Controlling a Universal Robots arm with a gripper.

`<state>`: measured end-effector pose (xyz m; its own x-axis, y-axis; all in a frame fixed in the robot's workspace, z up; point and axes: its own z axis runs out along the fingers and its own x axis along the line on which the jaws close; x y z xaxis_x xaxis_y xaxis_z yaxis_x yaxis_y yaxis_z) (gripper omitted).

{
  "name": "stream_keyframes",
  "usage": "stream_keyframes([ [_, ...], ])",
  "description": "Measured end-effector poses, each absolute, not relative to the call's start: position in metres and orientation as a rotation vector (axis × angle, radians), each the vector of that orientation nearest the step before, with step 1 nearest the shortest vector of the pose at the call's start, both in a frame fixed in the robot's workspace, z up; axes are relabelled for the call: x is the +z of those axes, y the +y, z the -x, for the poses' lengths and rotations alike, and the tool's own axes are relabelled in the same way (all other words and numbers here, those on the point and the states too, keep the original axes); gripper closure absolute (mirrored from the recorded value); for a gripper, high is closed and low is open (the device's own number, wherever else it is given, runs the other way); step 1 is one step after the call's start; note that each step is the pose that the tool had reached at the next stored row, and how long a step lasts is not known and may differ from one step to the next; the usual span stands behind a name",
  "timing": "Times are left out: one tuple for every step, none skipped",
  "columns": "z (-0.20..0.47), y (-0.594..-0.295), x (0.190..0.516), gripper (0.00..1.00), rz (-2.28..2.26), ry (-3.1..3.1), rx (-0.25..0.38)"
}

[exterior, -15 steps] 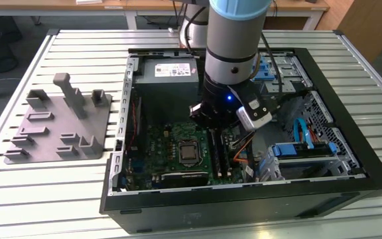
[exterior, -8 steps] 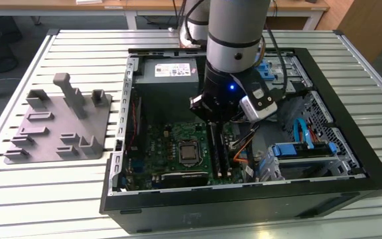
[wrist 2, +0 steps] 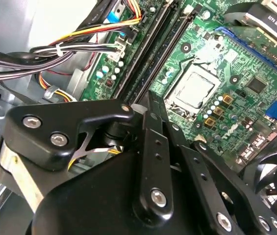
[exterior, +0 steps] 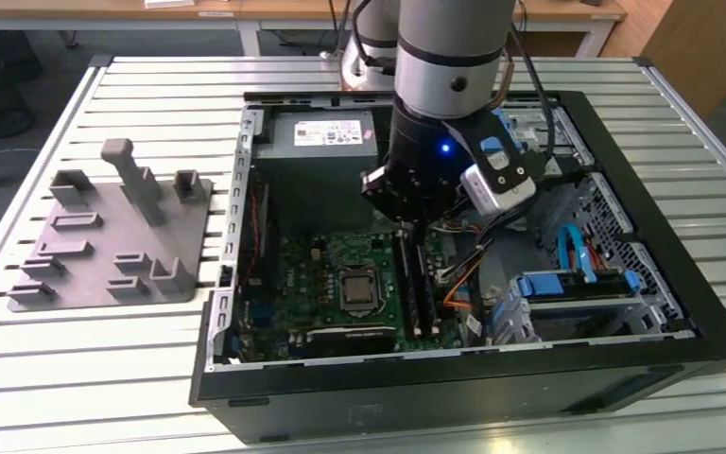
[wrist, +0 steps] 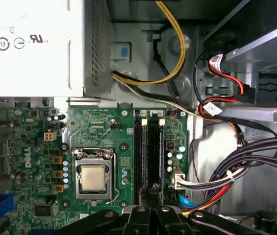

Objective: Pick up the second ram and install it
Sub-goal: 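Press down the second ram until it locks into place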

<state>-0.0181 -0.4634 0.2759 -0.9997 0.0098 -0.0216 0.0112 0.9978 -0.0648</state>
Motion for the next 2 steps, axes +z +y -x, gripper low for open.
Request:
stream_keyframes([
  [0.0181, -0.4634, 0.2760, 0.90, -0.016, 3.119, -0.102],
  [0.0181, -0.4634, 0.2760, 0.90, -0.016, 3.119, -0.102],
])
